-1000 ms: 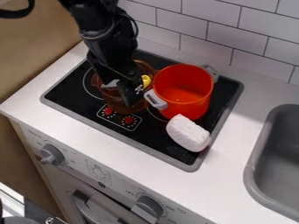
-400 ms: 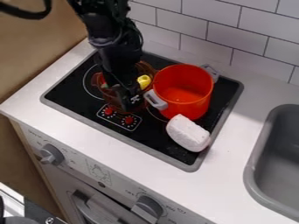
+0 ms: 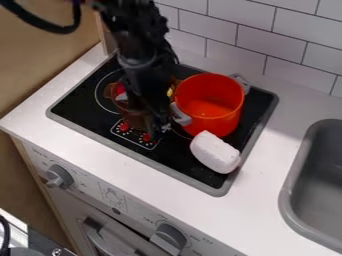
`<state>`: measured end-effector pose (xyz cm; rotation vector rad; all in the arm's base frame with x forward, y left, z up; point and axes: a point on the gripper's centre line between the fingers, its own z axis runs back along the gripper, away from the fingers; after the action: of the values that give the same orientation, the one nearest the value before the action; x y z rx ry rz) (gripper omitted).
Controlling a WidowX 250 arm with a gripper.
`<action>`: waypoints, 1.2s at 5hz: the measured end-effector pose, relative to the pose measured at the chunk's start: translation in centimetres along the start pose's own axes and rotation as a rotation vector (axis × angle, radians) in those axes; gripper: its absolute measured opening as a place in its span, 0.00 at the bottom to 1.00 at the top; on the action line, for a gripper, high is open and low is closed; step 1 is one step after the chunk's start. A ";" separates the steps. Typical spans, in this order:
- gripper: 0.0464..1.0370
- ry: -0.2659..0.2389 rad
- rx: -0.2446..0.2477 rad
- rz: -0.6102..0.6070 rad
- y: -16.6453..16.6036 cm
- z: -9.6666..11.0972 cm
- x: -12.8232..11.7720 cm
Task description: Moved the pot from between of the left and right burner to the left burner
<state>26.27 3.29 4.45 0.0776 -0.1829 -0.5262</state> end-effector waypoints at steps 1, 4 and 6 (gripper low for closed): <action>0.63 -0.007 0.005 0.000 0.0 -0.7 0.0; 0.02 0.064 -0.036 0.011 -0.1 0.9 -2.5; 0.02 0.167 0.027 0.063 -0.2 5.4 -5.0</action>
<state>20.85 5.47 8.97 0.1409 -0.0293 -0.4520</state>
